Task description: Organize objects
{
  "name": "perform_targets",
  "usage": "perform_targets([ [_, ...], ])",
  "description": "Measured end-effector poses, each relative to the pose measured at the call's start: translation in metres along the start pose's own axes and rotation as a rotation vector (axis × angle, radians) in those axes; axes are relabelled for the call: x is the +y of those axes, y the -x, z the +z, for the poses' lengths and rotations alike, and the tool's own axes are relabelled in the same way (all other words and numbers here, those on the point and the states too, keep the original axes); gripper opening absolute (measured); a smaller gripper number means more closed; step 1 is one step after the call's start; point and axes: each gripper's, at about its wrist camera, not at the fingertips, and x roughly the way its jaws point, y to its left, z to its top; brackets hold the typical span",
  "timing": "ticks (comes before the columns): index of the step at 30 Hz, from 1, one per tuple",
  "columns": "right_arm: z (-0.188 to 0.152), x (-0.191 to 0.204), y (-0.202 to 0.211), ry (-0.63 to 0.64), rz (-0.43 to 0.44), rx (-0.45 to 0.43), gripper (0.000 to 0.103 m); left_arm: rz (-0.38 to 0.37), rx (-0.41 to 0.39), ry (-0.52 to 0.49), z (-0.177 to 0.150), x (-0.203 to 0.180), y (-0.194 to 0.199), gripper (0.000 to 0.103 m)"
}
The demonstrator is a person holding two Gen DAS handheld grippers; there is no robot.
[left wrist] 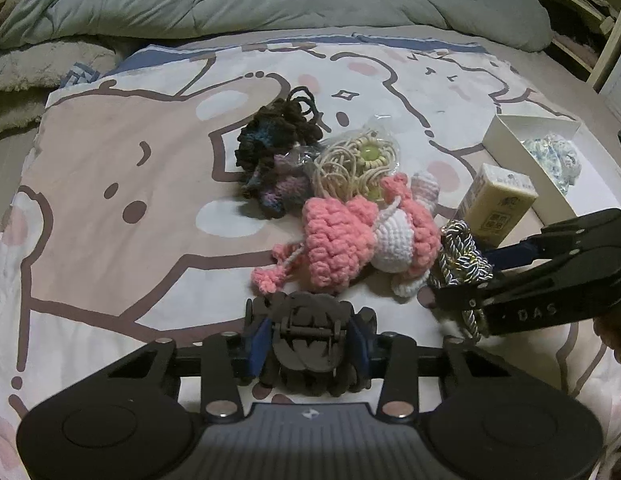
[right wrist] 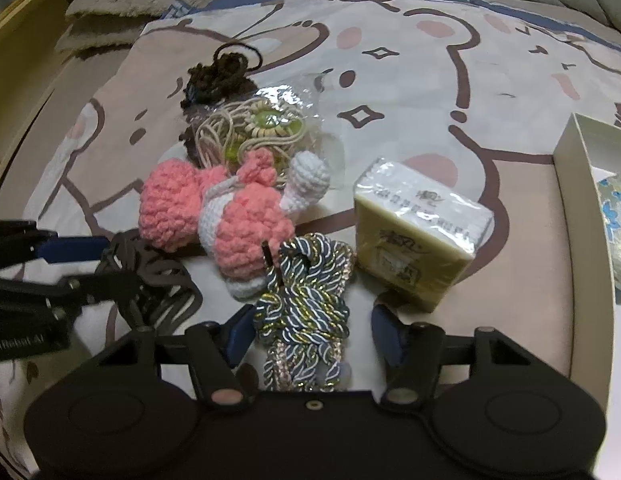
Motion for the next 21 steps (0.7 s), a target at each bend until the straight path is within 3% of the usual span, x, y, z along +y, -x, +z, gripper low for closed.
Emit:
perform_targets([
  [2,-0.002,0.002,-0.001,0.012,-0.006,0.001,0.063,0.01,-0.001,-0.009,0.0,-0.003,0.001,0.042],
  [4,-0.002,0.003,0.001,0.017,0.013,-0.004,0.049,0.013,-0.003,-0.011,0.0,-0.003,0.002,0.042],
  [12,-0.003,0.009,0.014,0.073,0.019,-0.012,0.049,0.018,-0.039,0.012,0.0,-0.003,0.015,0.042],
  [21,0.005,0.003,0.058,0.053,0.055,-0.121,0.049,0.018,-0.139,0.06,0.009,-0.005,0.052,0.042],
])
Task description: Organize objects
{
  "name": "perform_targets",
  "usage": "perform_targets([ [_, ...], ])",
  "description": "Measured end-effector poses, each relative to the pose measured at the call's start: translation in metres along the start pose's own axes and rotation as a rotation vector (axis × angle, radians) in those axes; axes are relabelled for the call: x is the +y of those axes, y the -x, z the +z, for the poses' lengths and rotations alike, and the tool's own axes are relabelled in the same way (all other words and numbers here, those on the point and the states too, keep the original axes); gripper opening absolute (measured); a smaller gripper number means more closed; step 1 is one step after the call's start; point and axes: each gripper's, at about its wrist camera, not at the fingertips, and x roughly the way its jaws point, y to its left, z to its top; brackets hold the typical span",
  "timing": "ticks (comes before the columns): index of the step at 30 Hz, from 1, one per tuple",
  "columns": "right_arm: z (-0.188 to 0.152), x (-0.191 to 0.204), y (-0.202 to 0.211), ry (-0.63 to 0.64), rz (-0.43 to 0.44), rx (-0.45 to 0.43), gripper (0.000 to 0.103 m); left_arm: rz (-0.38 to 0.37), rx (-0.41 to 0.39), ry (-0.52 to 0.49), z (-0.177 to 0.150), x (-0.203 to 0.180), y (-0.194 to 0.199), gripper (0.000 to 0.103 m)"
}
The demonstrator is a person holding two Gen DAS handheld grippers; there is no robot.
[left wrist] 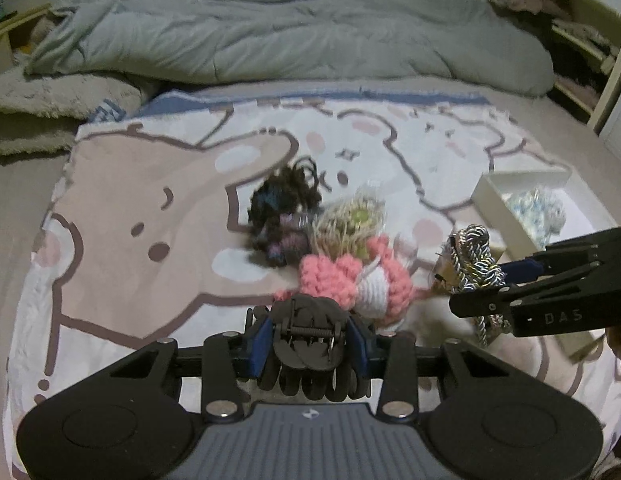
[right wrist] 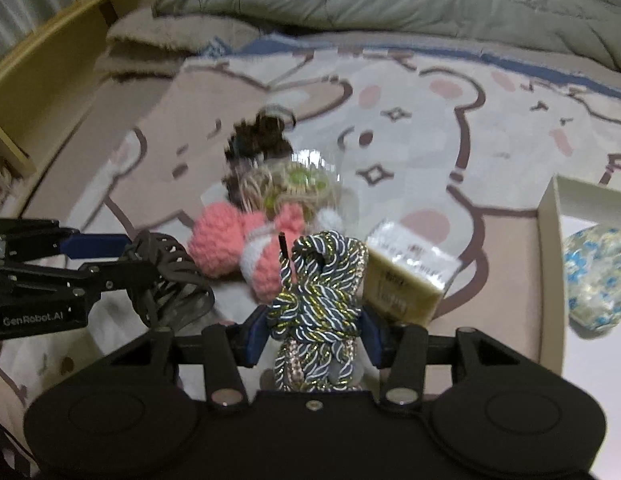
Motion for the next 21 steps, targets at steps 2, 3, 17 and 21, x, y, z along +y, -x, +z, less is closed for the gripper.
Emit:
perform_targets([
  [2,0.003,-0.001,0.009,-0.007,0.002,-0.026,0.049,0.003,-0.023,0.006,0.004,-0.001,0.007,0.042],
  [3,0.005,-0.002,0.015,-0.009,0.005,-0.039,0.049,0.003,-0.035,0.011,0.006,-0.002,0.011,0.042],
  [17,0.02,-0.019,0.082,-0.024,0.005,-0.236,0.049,-0.015,-0.186,0.042,0.035,-0.019,0.055,0.042],
  [21,0.02,-0.027,0.092,-0.028,-0.001,-0.262,0.049,-0.023,-0.202,0.04,0.041,-0.027,0.057,0.042],
])
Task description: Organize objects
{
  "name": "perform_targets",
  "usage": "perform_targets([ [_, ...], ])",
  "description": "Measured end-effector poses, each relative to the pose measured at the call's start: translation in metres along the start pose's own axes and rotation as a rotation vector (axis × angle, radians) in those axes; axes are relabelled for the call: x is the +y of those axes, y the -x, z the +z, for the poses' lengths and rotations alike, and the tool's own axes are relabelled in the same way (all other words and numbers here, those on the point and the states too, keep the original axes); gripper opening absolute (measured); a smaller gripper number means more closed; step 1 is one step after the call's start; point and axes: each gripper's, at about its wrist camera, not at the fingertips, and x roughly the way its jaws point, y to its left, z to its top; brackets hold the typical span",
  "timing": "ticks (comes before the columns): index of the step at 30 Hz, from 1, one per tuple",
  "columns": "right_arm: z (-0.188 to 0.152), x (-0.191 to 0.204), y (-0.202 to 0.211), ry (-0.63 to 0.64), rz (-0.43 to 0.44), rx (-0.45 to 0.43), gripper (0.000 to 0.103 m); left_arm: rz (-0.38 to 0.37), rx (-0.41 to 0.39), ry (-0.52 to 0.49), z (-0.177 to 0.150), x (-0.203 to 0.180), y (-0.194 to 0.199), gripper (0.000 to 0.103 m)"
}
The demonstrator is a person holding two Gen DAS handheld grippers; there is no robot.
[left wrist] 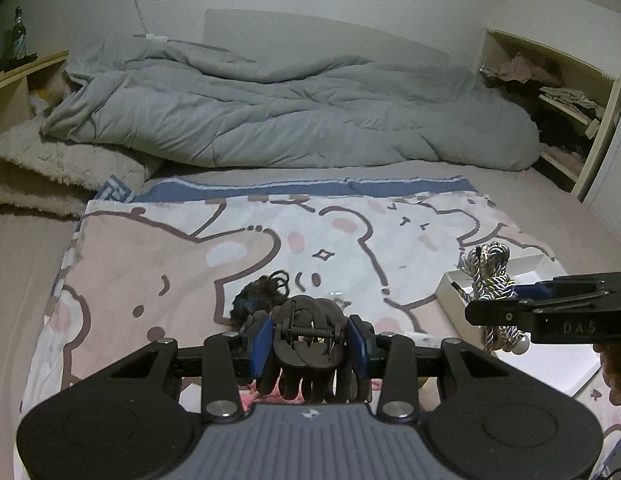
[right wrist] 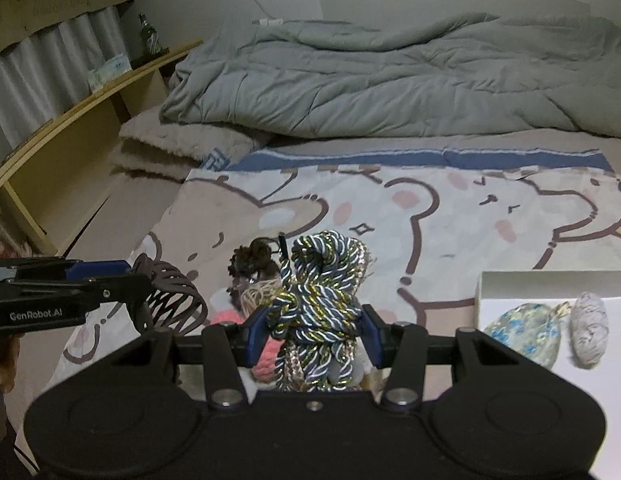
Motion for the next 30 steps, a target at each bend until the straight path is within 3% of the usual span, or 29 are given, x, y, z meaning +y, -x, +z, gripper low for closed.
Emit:
perform_targets([
  [7,0.002,-0.018,0.012,-0.026,-0.004,-0.017,0.049,-0.014,0.003,-0.011,0.006,-0.018,-0.008,0.042],
  [19,-0.002,-0.077,0.038,-0.093,-0.089,-0.038,0.049,-0.111,0.009,-0.1,0.016,-0.079,-0.026,0.041],
  [30,-0.02,-0.137,0.062,-0.172,-0.173,-0.029,0.049,-0.25,0.047,-0.3,0.011,-0.155,-0.047,0.041],
])
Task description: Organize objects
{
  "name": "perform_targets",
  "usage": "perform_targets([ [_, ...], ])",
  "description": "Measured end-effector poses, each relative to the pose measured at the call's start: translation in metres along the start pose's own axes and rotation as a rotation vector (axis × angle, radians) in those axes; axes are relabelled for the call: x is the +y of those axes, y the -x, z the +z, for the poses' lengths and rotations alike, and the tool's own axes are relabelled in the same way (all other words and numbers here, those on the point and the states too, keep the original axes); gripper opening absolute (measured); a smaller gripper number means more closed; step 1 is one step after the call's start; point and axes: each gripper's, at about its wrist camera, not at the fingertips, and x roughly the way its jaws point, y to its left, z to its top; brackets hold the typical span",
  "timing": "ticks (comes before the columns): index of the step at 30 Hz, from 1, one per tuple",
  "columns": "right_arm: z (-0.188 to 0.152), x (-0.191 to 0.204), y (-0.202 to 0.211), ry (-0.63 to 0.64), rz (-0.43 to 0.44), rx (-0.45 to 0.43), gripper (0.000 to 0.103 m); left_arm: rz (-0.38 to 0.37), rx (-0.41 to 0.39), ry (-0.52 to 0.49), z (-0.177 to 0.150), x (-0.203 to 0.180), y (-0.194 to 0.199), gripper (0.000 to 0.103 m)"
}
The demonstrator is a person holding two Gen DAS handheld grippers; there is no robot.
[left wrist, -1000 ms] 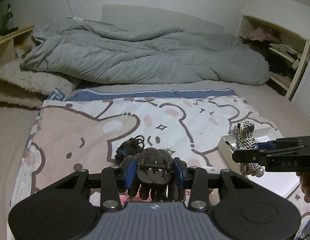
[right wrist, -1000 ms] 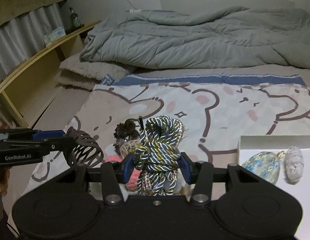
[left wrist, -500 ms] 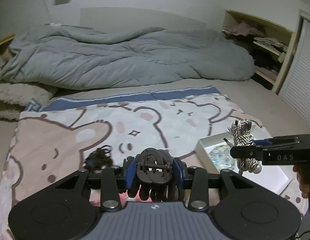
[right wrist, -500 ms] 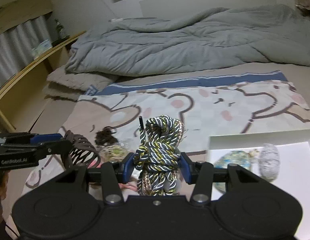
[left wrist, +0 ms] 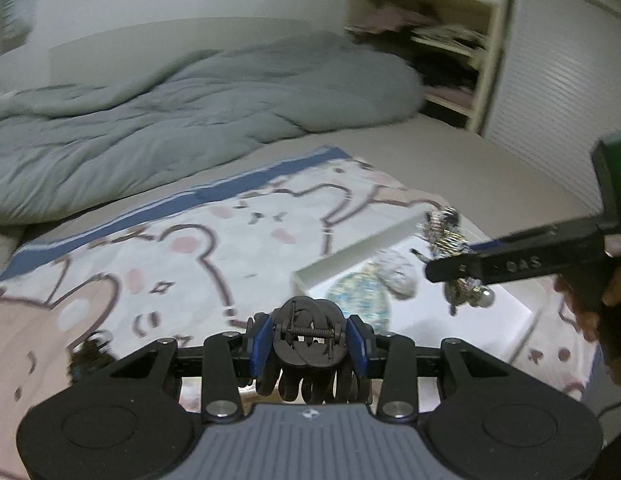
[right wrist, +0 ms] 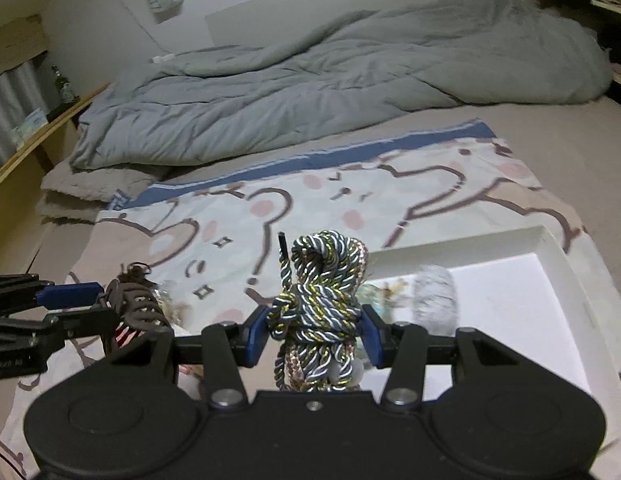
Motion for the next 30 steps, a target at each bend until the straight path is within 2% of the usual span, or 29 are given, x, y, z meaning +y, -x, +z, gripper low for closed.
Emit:
perform_targets([
  [10,-0.021,-0.039,-0.001,0.018,-0.049,0.075,0.049,-0.143,0.077,-0.228,0.0,-0.062,-0.04,0.042],
  [16,-0.037,-0.058,-0.008,0.013,-0.048,0.144,0.049,-0.226,0.124,-0.337,-0.001,-0.09,-0.067,0.042],
  [24,-0.053,-0.068,-0.026,0.021,-0.017,0.248,0.049,-0.315,0.194,-0.441,-0.009,-0.106,-0.1,0.042],
  [30,-0.058,-0.072,-0.036,0.022,-0.013,0.307,0.049,-0.347,0.251,-0.492,-0.019,-0.108,-0.119,0.042],
])
